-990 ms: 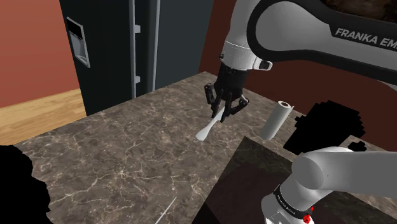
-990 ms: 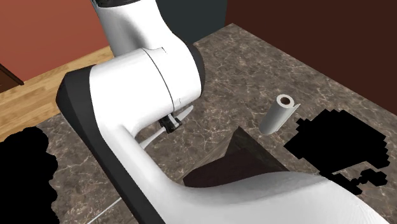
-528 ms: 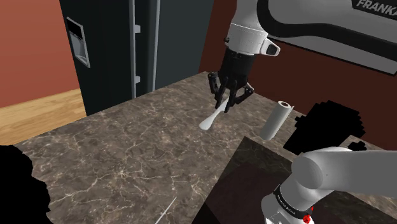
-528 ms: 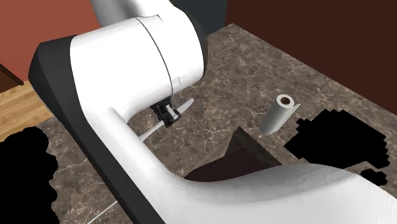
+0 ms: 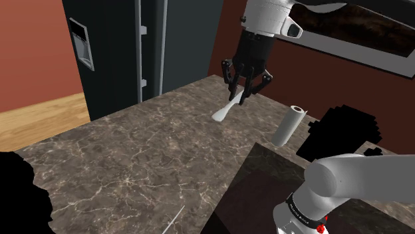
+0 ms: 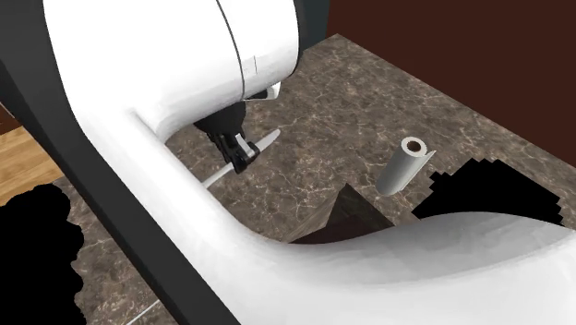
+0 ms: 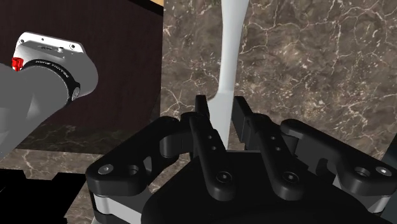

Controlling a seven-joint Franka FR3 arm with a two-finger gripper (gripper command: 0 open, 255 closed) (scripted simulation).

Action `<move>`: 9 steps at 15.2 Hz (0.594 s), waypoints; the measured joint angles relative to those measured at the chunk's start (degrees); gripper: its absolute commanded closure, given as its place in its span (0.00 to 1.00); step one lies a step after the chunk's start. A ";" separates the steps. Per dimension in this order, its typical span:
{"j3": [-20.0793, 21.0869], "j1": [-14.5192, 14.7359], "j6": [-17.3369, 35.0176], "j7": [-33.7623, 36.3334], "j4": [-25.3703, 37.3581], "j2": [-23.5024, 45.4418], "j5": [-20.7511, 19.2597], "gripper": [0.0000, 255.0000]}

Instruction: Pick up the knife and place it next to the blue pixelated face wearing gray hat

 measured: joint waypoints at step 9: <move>-0.68 -1.22 -5.76 1.30 8.95 3.35 -1.59 1.00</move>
